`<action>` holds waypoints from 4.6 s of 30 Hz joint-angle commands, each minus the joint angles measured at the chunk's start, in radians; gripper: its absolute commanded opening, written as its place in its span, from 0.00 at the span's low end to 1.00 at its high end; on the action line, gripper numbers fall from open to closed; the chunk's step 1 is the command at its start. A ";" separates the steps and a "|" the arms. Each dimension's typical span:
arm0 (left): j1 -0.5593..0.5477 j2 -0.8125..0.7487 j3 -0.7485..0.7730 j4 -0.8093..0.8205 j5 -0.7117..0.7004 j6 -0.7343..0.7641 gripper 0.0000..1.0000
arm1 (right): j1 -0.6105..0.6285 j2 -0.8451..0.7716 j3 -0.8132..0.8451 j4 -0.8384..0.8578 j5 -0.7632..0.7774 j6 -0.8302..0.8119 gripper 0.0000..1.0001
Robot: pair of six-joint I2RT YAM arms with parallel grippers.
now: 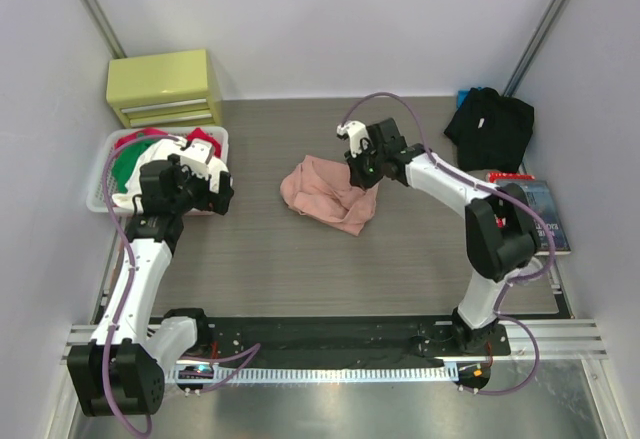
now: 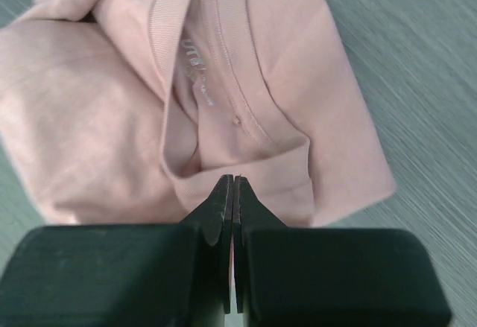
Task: Fold and stack the t-shirts
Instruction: Fold the long partially folded tshirt into a neat square
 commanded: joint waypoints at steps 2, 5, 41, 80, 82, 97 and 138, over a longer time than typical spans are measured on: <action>0.007 0.000 0.020 0.012 0.018 0.013 1.00 | 0.008 0.128 0.075 0.074 -0.030 0.045 0.01; 0.005 -0.004 0.022 0.011 0.014 0.013 1.00 | 0.011 0.189 0.114 0.084 -0.038 0.063 0.01; 0.005 -0.006 0.014 0.008 0.001 0.032 1.00 | 0.017 0.154 0.060 0.020 -0.053 0.007 0.01; 0.005 -0.003 0.017 0.003 -0.006 0.041 1.00 | -0.046 -0.024 -0.008 0.000 -0.034 0.031 0.59; 0.005 -0.006 0.017 0.003 -0.003 0.040 1.00 | -0.055 0.025 0.064 -0.007 -0.026 0.027 0.59; 0.005 -0.004 0.018 0.000 -0.008 0.047 1.00 | -0.096 0.145 0.154 -0.092 -0.027 0.008 0.56; 0.006 0.017 0.025 0.001 -0.031 0.075 1.00 | 0.152 -0.091 -0.070 -0.188 -0.225 0.067 0.01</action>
